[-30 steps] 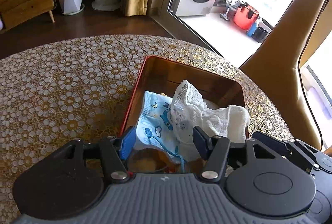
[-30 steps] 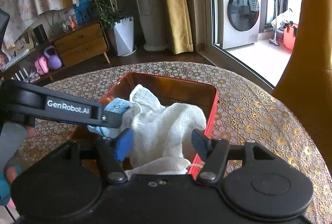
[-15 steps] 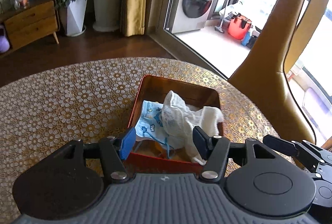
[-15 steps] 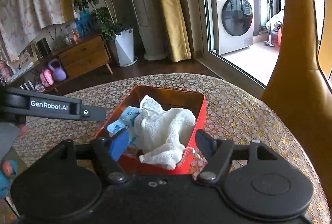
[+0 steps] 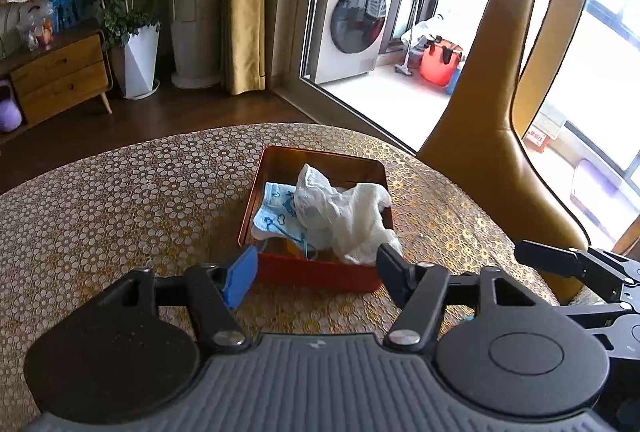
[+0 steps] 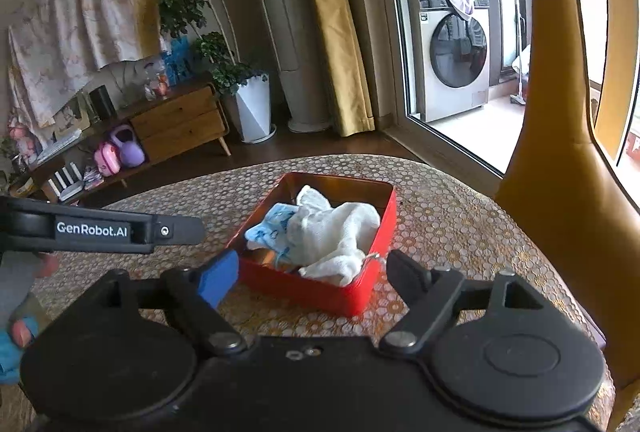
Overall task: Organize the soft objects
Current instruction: 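Move the left gripper to the small clear bag while the right gripper approaches the white cloth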
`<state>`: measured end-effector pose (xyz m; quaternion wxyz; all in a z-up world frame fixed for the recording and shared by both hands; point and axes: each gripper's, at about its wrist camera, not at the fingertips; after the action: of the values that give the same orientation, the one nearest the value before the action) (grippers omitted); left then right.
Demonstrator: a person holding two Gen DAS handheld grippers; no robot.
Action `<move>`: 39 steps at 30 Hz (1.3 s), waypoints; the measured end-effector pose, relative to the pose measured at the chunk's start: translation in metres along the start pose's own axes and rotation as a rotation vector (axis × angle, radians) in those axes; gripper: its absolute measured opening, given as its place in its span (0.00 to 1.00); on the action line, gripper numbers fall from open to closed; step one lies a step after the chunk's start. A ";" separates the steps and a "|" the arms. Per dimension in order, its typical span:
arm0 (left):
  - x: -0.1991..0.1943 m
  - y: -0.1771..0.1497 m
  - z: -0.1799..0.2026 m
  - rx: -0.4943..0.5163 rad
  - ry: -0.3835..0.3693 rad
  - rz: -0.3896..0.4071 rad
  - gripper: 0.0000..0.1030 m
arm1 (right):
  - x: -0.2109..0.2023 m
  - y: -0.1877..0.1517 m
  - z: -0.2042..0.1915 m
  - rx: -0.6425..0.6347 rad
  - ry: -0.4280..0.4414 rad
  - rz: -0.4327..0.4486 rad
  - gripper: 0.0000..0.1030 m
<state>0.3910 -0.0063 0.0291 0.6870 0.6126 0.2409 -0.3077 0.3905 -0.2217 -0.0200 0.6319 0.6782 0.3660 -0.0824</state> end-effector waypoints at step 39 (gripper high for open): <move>-0.050 -0.166 0.019 0.103 -0.095 -0.009 0.97 | -0.085 -0.129 0.065 0.154 -0.099 -0.033 0.95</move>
<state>0.2363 -0.0291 -0.0486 0.6638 0.6309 0.1944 -0.3515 0.2752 -0.3233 -0.0863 0.5938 0.7137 0.3380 -0.1542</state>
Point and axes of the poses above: each gripper's, at about its wrist camera, not at the fingertips, and x roughly the way its jaws point, z to its right, y to its top
